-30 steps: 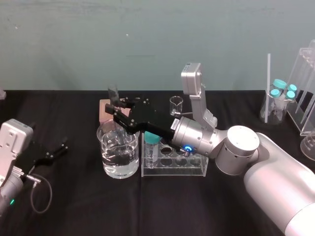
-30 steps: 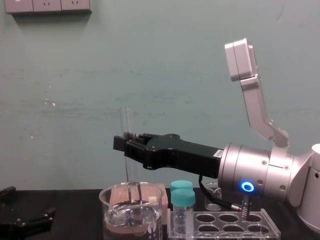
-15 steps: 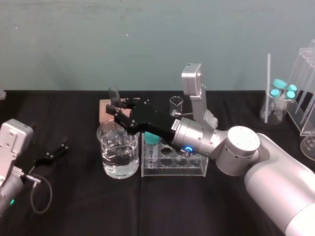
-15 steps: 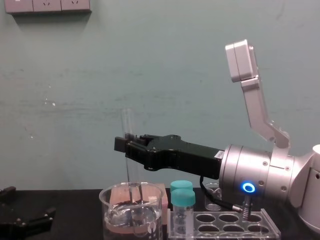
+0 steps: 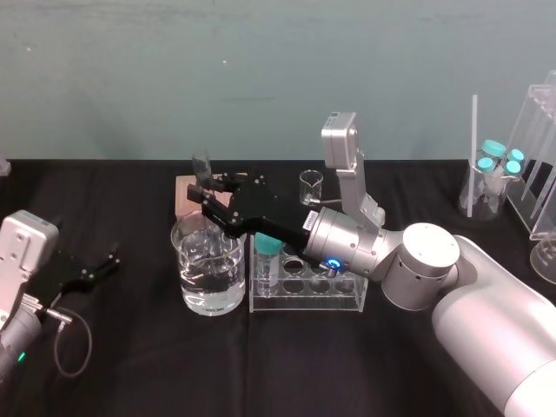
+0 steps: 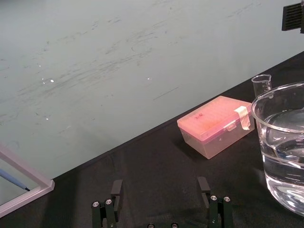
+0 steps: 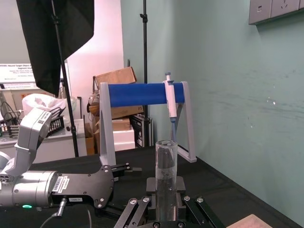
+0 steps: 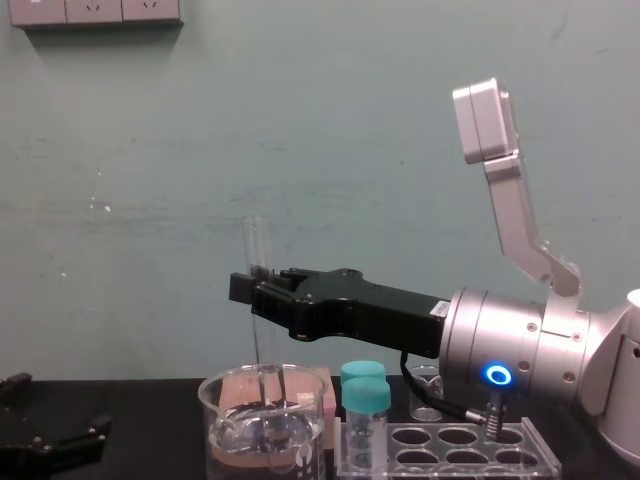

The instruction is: Hold the test tube with one hand and immerse one end into the beaker, then return it to the test tube rack.

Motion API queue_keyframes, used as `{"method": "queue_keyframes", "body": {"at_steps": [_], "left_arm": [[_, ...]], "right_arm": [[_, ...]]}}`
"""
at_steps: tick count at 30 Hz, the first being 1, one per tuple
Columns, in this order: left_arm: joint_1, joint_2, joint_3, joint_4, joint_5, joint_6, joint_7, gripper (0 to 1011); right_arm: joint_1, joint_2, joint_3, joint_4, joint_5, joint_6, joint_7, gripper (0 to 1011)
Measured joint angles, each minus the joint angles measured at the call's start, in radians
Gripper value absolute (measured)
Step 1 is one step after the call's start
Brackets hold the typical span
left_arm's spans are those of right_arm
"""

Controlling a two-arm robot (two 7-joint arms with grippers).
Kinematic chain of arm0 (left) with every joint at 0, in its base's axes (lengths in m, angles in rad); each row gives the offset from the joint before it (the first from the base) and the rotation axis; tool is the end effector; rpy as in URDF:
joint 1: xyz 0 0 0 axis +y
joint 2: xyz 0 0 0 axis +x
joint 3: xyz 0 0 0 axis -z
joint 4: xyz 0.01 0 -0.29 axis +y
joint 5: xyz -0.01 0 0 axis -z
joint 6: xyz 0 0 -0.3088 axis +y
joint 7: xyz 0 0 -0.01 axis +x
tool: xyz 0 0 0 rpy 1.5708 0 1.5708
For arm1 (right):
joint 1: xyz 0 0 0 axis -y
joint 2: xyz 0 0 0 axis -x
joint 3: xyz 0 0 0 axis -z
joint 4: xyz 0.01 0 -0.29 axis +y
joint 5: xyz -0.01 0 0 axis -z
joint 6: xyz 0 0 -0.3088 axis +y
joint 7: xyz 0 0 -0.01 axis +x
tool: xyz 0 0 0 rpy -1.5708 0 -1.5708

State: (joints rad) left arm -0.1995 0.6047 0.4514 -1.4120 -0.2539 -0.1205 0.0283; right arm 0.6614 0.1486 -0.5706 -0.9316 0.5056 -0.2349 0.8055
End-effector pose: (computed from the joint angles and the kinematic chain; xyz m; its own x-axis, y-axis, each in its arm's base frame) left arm 0.3581 0.0827 -0.3023 0.2923 0.8803 0.3737 -0.9553 0.2873 0.0703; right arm 0.4819 0.0664 -0.2607 0.9077 -0.4159 0.0553 0.4060 0.9040 0.1338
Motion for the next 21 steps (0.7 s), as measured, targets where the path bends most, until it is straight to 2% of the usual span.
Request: {"method": "queue_keyframes", "body": {"at_steps": [14, 21], "left_arm": [[0.0, 0.0, 0.0, 0.0, 0.0, 0.0, 0.0, 1000], [0.0, 0.0, 0.0, 0.0, 0.0, 0.0, 0.0, 1000]], "right_arm": [[-0.004, 0.003, 0.0, -0.011, 0.001, 0.001, -0.002, 226], [-0.006, 0.011, 0.008, -0.048, 0.004, -0.005, -0.01, 226]]}}
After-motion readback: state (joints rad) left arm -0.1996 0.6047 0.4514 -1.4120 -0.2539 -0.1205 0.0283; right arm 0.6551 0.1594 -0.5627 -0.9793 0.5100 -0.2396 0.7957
